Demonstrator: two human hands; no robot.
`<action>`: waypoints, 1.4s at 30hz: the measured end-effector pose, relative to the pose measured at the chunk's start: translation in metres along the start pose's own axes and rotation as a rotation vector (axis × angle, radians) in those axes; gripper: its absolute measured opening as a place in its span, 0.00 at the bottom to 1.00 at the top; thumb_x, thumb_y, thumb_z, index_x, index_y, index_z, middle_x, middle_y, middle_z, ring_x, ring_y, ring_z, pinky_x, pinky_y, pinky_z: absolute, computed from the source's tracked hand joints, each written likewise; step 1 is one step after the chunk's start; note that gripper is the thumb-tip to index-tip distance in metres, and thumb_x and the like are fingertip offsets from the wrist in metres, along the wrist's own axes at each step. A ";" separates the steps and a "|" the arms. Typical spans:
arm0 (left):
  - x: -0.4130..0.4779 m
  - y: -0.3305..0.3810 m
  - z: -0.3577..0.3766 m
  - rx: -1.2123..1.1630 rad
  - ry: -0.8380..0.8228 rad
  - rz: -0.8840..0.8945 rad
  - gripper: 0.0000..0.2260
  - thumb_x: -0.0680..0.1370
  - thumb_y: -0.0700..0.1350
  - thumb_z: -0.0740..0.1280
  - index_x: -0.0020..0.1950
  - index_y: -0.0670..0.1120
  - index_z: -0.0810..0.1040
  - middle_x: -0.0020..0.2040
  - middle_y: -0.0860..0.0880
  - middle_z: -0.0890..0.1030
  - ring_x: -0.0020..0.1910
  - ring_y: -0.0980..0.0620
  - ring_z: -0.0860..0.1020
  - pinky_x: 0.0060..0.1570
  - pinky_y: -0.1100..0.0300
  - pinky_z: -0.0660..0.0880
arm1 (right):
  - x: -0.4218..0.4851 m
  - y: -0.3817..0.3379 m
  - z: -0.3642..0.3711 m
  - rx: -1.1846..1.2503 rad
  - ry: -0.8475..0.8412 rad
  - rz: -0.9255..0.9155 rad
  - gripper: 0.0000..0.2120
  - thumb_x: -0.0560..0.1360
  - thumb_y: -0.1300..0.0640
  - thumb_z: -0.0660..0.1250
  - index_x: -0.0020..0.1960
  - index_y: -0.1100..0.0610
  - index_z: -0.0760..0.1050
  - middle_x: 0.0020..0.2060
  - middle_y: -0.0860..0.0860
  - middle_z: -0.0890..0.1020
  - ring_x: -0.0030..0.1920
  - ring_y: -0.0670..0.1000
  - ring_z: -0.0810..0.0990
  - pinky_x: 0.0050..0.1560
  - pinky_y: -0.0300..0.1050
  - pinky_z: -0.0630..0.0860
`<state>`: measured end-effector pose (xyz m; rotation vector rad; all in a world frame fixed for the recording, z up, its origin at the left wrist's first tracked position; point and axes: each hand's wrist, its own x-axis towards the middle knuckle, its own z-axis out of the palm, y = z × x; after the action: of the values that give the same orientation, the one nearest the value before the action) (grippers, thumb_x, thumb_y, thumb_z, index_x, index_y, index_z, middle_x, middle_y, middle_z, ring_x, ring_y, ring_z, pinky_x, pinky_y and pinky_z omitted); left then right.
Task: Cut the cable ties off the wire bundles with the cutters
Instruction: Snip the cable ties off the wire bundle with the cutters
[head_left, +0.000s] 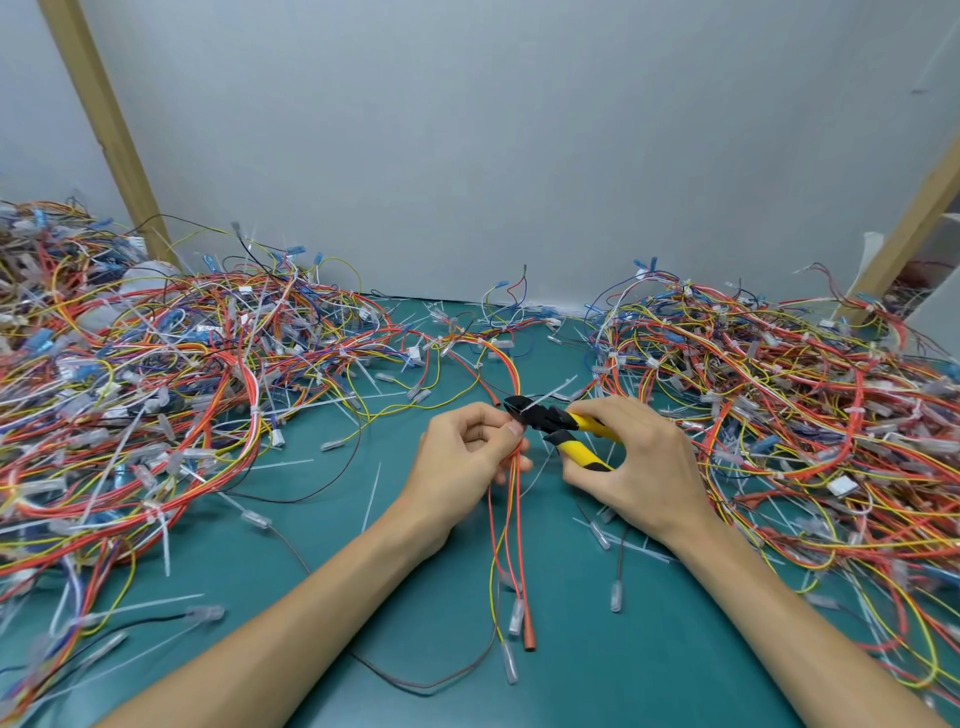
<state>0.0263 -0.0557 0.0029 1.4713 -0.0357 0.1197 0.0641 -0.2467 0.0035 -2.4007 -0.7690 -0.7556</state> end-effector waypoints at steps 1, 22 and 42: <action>0.000 0.000 0.000 0.004 -0.002 0.000 0.04 0.79 0.36 0.66 0.45 0.38 0.75 0.36 0.44 0.81 0.31 0.55 0.81 0.28 0.68 0.71 | 0.000 0.000 0.000 -0.001 0.001 0.001 0.19 0.63 0.55 0.75 0.53 0.51 0.80 0.46 0.43 0.82 0.47 0.48 0.80 0.48 0.48 0.78; 0.002 0.000 0.000 0.014 -0.005 0.007 0.04 0.79 0.35 0.65 0.45 0.38 0.74 0.36 0.45 0.81 0.31 0.55 0.81 0.28 0.68 0.71 | 0.001 -0.001 0.001 -0.022 -0.014 -0.014 0.19 0.65 0.49 0.69 0.55 0.52 0.78 0.48 0.44 0.80 0.48 0.49 0.78 0.51 0.48 0.76; 0.001 0.000 -0.001 0.025 0.004 0.018 0.05 0.79 0.36 0.66 0.44 0.40 0.75 0.35 0.47 0.81 0.32 0.54 0.81 0.29 0.67 0.72 | 0.000 0.000 0.001 -0.023 -0.014 -0.002 0.18 0.65 0.55 0.76 0.54 0.52 0.80 0.47 0.44 0.82 0.48 0.49 0.80 0.47 0.50 0.79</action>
<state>0.0269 -0.0552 0.0024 1.4964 -0.0448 0.1383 0.0646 -0.2466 0.0027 -2.4285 -0.7720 -0.7525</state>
